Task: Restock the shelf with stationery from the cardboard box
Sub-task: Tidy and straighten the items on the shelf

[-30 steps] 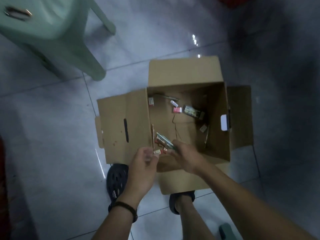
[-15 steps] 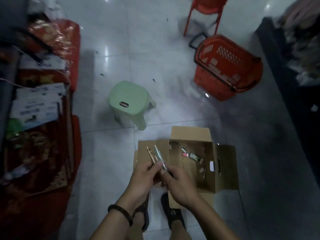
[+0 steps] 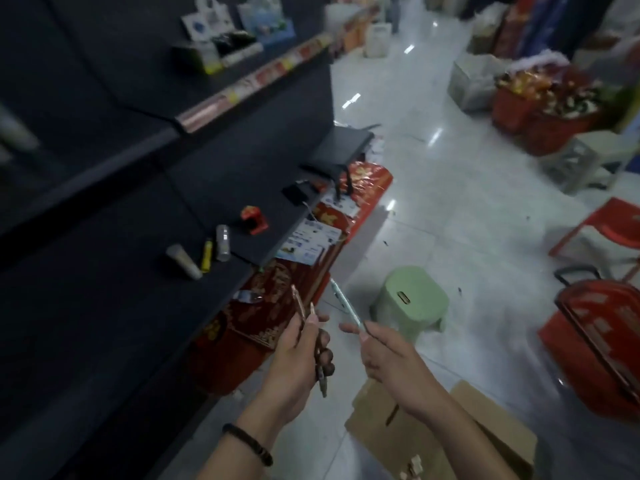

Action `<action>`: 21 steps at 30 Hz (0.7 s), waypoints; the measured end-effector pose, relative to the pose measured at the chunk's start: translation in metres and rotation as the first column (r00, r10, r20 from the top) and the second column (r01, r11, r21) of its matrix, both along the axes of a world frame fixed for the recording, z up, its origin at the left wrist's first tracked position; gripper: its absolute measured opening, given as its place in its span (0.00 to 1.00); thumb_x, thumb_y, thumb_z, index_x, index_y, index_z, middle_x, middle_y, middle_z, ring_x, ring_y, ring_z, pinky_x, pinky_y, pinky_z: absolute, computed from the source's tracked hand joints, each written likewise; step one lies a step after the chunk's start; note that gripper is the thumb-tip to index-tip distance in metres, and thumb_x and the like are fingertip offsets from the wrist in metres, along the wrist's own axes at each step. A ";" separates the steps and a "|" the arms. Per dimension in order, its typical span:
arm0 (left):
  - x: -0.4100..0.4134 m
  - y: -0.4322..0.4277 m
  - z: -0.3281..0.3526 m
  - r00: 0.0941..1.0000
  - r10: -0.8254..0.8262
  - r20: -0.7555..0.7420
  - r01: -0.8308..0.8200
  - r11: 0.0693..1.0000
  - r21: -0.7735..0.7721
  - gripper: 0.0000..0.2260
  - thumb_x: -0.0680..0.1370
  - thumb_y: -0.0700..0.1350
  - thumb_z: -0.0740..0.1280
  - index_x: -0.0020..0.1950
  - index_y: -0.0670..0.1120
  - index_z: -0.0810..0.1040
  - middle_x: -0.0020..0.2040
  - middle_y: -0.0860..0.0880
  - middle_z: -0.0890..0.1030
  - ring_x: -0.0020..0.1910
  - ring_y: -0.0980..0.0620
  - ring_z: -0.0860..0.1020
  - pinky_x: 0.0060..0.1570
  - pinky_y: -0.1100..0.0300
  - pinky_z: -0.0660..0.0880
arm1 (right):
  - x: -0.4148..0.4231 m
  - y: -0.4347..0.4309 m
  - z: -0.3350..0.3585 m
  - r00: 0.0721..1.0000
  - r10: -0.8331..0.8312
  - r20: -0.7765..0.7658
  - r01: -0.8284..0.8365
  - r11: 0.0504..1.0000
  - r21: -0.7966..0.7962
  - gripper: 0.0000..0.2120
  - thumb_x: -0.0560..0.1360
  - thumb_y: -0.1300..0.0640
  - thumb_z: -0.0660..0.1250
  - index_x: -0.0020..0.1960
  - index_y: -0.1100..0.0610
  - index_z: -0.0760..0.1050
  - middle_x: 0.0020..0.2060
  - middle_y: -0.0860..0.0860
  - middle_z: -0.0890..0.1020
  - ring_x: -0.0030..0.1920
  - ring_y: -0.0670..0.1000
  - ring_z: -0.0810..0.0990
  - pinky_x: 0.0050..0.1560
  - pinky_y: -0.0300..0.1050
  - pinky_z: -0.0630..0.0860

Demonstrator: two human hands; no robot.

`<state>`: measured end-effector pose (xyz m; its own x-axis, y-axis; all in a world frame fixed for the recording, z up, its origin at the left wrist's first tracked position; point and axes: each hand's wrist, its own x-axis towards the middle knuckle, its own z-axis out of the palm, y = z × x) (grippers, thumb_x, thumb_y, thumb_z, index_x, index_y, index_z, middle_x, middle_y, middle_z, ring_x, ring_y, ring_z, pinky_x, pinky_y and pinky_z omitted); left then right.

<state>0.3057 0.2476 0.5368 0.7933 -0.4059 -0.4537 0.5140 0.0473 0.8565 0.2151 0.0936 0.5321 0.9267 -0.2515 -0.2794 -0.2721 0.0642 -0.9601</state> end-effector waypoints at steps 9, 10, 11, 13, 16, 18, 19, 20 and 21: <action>0.023 0.221 0.096 0.955 0.234 0.184 -0.202 0.963 -0.180 0.11 0.82 0.44 0.70 0.62 0.40 0.82 0.32 0.50 0.68 0.28 0.54 0.66 0.28 0.61 0.66 | 0.077 0.199 0.086 0.878 0.439 0.189 -0.419 0.897 -0.138 0.05 0.87 0.57 0.61 0.56 0.58 0.66 0.33 0.48 0.70 0.34 0.48 0.66 0.35 0.44 0.65; 0.025 0.248 0.102 0.947 0.265 0.181 -0.230 0.954 -0.195 0.12 0.81 0.44 0.71 0.61 0.39 0.83 0.32 0.50 0.70 0.27 0.54 0.67 0.28 0.62 0.67 | 0.085 0.226 0.093 0.858 0.480 0.182 -0.457 0.876 -0.154 0.06 0.87 0.57 0.61 0.56 0.58 0.66 0.33 0.49 0.70 0.34 0.50 0.67 0.36 0.46 0.64; 0.027 0.275 0.109 0.940 0.290 0.180 -0.253 0.946 -0.202 0.13 0.81 0.45 0.71 0.60 0.38 0.83 0.32 0.50 0.71 0.28 0.54 0.67 0.28 0.62 0.67 | 0.092 0.254 0.100 0.837 0.518 0.177 -0.492 0.854 -0.173 0.06 0.87 0.57 0.61 0.55 0.58 0.65 0.32 0.49 0.72 0.34 0.51 0.68 0.36 0.48 0.65; 0.034 0.328 0.124 0.923 0.323 0.209 -0.283 0.938 -0.198 0.13 0.80 0.45 0.72 0.58 0.36 0.82 0.33 0.49 0.74 0.28 0.55 0.69 0.29 0.62 0.68 | 0.105 0.310 0.114 0.800 0.576 0.168 -0.538 0.813 -0.225 0.07 0.88 0.56 0.61 0.53 0.57 0.66 0.32 0.50 0.77 0.34 0.51 0.72 0.38 0.49 0.70; 0.045 0.406 0.141 0.888 0.369 0.275 -0.333 0.927 -0.171 0.10 0.80 0.45 0.72 0.55 0.39 0.82 0.32 0.51 0.75 0.27 0.57 0.73 0.30 0.64 0.72 | 0.126 0.385 0.135 0.768 0.611 0.191 -0.519 0.769 -0.374 0.08 0.86 0.52 0.64 0.49 0.52 0.73 0.36 0.49 0.81 0.37 0.49 0.77 0.43 0.50 0.74; 0.052 0.457 0.148 0.862 0.372 0.343 -0.353 0.928 -0.121 0.11 0.76 0.50 0.74 0.52 0.43 0.83 0.32 0.52 0.73 0.28 0.56 0.71 0.31 0.61 0.69 | 0.143 0.427 0.151 0.762 0.597 0.252 -0.460 0.772 -0.439 0.08 0.86 0.51 0.65 0.50 0.51 0.78 0.40 0.49 0.83 0.42 0.50 0.81 0.47 0.51 0.78; 0.055 0.481 0.150 0.852 0.367 0.374 -0.361 0.928 -0.089 0.10 0.76 0.51 0.74 0.51 0.46 0.85 0.33 0.51 0.73 0.29 0.55 0.70 0.32 0.59 0.68 | 0.154 0.447 0.159 0.762 0.577 0.293 -0.433 0.791 -0.432 0.06 0.85 0.52 0.67 0.51 0.50 0.80 0.41 0.50 0.84 0.43 0.50 0.82 0.45 0.49 0.79; 0.059 0.502 0.154 0.843 0.365 0.396 -0.372 0.926 -0.062 0.08 0.77 0.52 0.74 0.50 0.47 0.85 0.33 0.51 0.72 0.30 0.54 0.69 0.33 0.57 0.68 | 0.167 0.467 0.169 0.757 0.561 0.336 -0.421 0.811 -0.406 0.04 0.84 0.53 0.68 0.52 0.49 0.81 0.42 0.51 0.84 0.42 0.50 0.83 0.43 0.45 0.78; 0.064 0.522 0.157 0.833 0.369 0.411 -0.388 0.921 -0.040 0.07 0.79 0.50 0.74 0.50 0.47 0.86 0.33 0.51 0.72 0.30 0.53 0.69 0.33 0.56 0.68 | 0.180 0.486 0.178 0.745 0.553 0.372 -0.425 0.825 -0.373 0.03 0.83 0.55 0.70 0.53 0.49 0.82 0.41 0.52 0.84 0.40 0.49 0.82 0.40 0.41 0.77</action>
